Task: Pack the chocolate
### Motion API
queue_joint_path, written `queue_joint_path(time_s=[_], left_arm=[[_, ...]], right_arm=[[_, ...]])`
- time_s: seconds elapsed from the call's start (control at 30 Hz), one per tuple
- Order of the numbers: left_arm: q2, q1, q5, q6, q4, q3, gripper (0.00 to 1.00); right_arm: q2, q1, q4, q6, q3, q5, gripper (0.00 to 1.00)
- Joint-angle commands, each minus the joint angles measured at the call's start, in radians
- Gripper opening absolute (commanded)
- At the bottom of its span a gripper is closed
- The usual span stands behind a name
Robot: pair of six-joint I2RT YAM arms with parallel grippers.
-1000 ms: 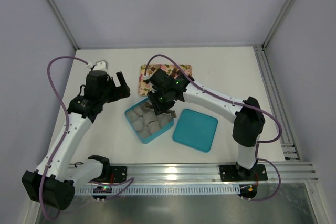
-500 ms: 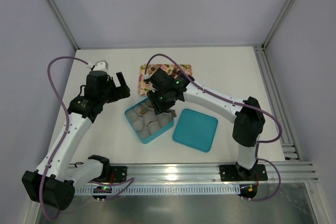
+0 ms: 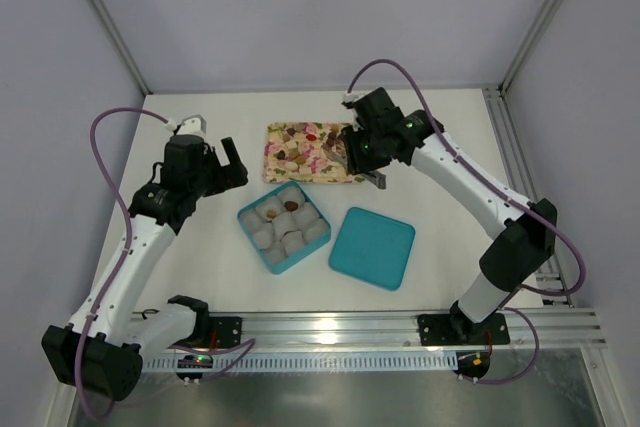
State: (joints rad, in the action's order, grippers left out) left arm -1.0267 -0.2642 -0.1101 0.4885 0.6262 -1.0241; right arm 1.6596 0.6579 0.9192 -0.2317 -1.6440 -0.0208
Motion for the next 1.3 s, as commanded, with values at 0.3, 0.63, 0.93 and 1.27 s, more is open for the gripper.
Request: queue_joint_path(time_s=[0.3,0.63,0.93,1.27], left_arm=[[0.004,-0.001,-0.002,-0.014,-0.023,0.005,1.00],[0.002,-0.001,-0.003,-0.014,-0.022,0.006,1.00],[0.002,-0.001,-0.007,-0.014,-0.022,0.006,1.00],[0.004,-0.001,-0.010,-0.016,-0.022,0.007,1.00]], right_arm=[[0.018,-0.161,-0.029,0.091,0.096,-0.018,0.50],[0.077,-0.167,-0.048,0.112,0.082,-0.011,0.51],[0.126,-0.173,-0.060,0.123,0.059,-0.011,0.51],[0.121,-0.172,-0.065,0.121,0.075,0.007,0.47]])
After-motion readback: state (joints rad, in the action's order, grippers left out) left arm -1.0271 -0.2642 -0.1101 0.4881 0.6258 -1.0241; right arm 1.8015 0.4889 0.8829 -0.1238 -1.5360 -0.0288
